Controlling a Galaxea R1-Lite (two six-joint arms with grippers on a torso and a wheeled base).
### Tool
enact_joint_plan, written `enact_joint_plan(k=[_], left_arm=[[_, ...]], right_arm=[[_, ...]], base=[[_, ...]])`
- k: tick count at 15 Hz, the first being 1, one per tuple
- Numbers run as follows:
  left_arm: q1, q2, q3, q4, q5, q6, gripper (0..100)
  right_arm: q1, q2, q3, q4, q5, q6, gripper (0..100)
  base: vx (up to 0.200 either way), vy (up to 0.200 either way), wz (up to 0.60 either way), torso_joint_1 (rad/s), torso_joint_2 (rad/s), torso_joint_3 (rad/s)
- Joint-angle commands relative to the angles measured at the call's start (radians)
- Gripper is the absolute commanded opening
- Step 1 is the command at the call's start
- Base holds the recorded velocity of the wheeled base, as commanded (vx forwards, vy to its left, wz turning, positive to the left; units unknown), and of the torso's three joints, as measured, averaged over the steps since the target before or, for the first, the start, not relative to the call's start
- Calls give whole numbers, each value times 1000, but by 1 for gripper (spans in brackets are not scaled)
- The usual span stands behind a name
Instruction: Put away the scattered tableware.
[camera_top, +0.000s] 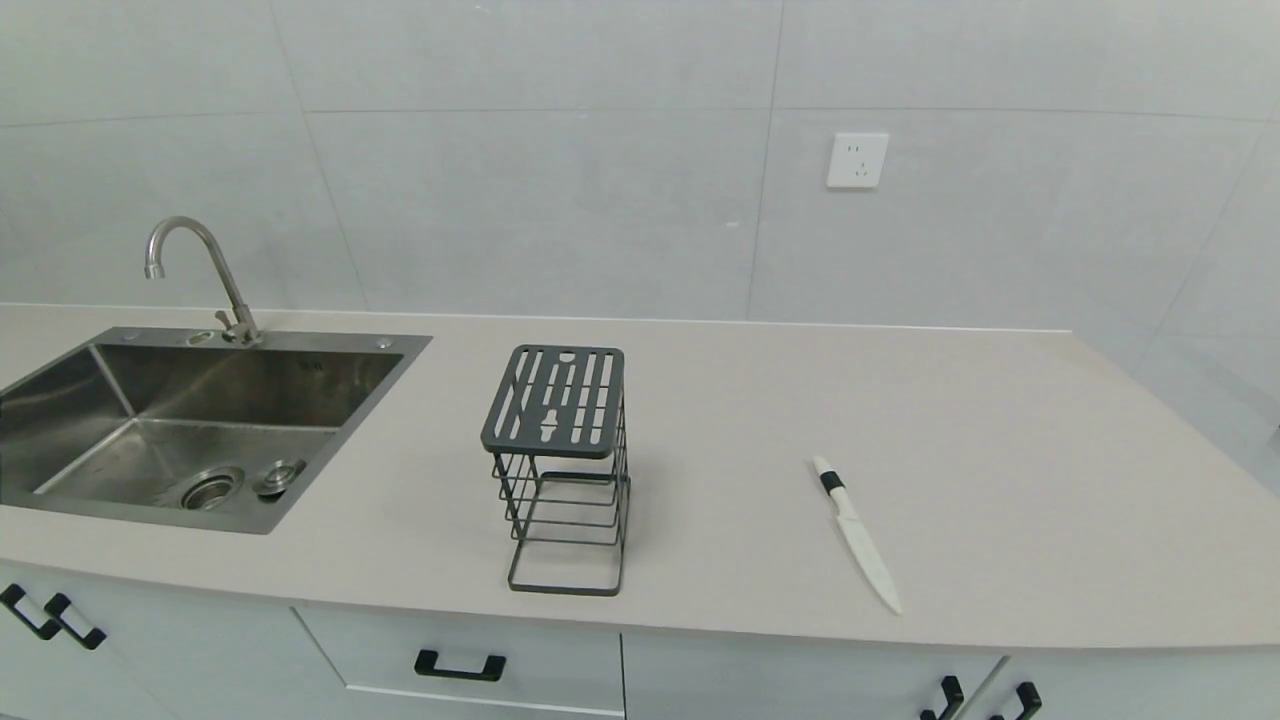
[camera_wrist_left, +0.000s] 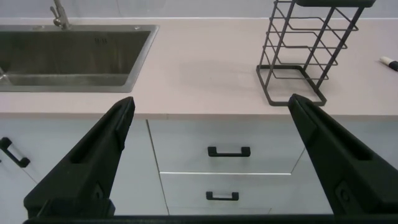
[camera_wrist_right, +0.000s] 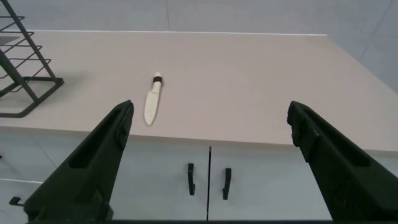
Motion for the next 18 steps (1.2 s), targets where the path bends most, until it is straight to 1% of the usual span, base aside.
enact_joint_plan(k=[1,3,12,16,18], left_arm=[[0,1,0,0,0,0,100],[0,1,0,0,2,0,100],[0,1,0,0,6,-3,100],[0,1,0,0,6,-3,100],[0,1,0,0,6,-3,100]], right_arm=[[0,1,1,0,0,0,100],[0,1,1,0,0,0,100],[0,1,0,0,0,0,100],[0,1,0,0,0,0,100],[0,1,0,0,0,0,100]], base=[[0,0,-600,27,-27,-7],[0,0,-600,12,-10,-5],[0,0,0,0,0,0],[0,0,0,172,-350,-168],[0,0,0,66,-132,-61]])
